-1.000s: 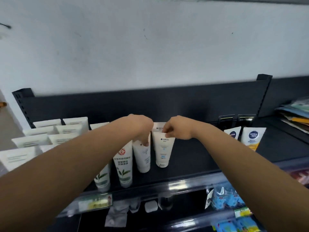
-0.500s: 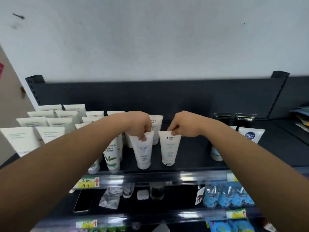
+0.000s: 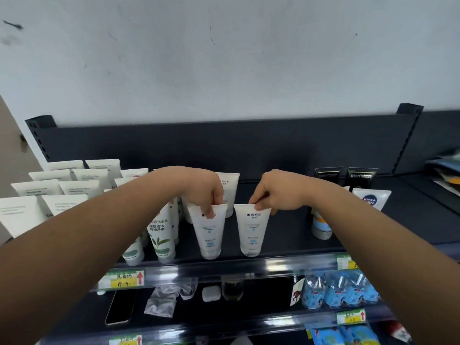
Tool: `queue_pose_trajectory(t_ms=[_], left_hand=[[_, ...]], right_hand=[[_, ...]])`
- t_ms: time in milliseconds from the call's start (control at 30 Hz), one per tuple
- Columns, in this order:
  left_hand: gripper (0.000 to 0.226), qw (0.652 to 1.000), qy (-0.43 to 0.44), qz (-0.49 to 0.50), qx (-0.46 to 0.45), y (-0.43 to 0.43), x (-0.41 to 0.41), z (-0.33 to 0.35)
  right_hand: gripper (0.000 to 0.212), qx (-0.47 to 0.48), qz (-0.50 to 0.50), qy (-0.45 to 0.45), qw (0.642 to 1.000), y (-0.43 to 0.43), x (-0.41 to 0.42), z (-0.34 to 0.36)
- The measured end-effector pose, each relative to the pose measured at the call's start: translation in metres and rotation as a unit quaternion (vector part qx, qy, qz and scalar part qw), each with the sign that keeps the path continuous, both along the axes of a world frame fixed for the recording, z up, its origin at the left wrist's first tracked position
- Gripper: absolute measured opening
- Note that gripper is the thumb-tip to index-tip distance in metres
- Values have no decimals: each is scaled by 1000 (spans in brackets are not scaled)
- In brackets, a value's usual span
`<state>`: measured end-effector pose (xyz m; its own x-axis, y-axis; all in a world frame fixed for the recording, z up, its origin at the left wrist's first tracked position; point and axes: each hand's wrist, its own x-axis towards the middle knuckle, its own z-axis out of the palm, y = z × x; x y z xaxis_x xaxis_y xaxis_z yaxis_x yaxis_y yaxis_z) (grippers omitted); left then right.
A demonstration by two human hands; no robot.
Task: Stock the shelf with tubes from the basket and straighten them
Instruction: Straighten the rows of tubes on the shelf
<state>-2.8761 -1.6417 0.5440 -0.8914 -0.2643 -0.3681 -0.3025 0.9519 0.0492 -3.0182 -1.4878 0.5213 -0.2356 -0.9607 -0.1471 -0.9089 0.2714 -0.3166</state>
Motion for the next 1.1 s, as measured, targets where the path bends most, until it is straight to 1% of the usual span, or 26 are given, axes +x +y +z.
queue_pose_trajectory(t_ms=[167,233,300,333,400,433,500,567,667,733,800,867,967,1100], left_hand=[[10,999,-49,0,22,-7,1,4],[21,997,-65,8,44,-10,1,6],[35,996,-47,18,73,-13,1,7],[37,996,-27,19,86,-14,1,9],[34,995,27,26,96,-20,-2,15],[31,994,60,31,83,-25,-4,19],[24,992,116,39,18,-37,-7,26],[25,987,136,49,-72,-50,-10,29],[31,980,95,75,-157,-66,-16,25],[33,975,57,91,-193,-71,-21,20],[39,972,20,98,-212,-72,-28,16],[41,971,0,97,-217,-68,-33,11],[37,976,11,81,-200,-66,-39,6],[23,982,38,68,-172,-69,-45,-3]], right_hand=[[23,4,-7,-16,1000,-2,-1,0],[21,15,-5,-33,999,-4,-3,0],[21,30,3,-50,998,-7,-4,0],[22,43,10,-55,997,-9,-5,2],[27,55,25,-63,996,-13,-6,9],[29,44,30,-72,996,-16,-6,14],[29,-15,26,-83,996,-23,-8,22],[27,-85,2,-32,996,-35,-11,25],[31,-129,-41,55,989,-56,-16,21],[40,-112,-48,80,989,-70,-17,17],[47,-73,-49,98,991,-83,-15,13],[46,-39,-45,114,992,-93,-12,7],[35,-26,-47,117,992,-103,-10,-3],[32,-32,-60,128,989,-99,-13,-6]])
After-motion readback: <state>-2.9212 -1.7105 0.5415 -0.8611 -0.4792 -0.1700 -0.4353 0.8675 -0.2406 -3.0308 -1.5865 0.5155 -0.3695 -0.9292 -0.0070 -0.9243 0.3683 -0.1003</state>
